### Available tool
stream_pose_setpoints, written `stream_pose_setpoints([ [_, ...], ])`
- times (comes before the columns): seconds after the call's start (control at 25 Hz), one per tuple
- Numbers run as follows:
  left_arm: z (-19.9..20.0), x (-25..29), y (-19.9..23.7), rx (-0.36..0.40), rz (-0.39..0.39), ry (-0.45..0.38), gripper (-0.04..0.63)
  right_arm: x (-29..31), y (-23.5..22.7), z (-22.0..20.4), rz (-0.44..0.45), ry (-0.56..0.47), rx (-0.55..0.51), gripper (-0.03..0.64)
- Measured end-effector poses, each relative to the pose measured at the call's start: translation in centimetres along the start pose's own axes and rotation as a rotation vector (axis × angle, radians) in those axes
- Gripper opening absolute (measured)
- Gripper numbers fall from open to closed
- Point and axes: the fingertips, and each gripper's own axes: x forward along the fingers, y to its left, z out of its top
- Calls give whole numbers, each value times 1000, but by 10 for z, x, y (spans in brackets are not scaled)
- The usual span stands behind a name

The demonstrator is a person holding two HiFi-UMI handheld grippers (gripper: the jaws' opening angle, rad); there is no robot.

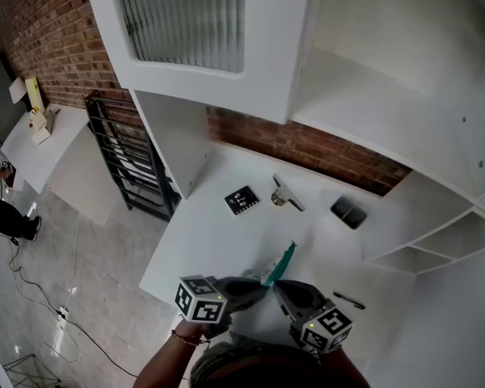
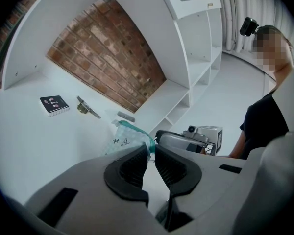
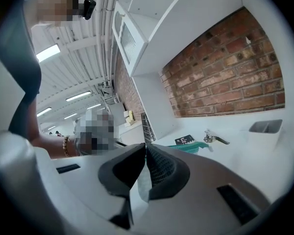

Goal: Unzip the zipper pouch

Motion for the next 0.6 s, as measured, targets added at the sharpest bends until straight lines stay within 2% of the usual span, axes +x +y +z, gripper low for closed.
stream_pose_setpoints([
  [0.16,0,-2,-2,-9,-6,-1,49,0,3,4,-8,-16,2,9],
  [0.32,-3,-3,-1,-25,-7,-3,48,1,6,6,-26,-3,-52,8],
  [0.6,-2,-5,-1,-33,3,-20,48,3,9,5,-35,-4,-76,6],
])
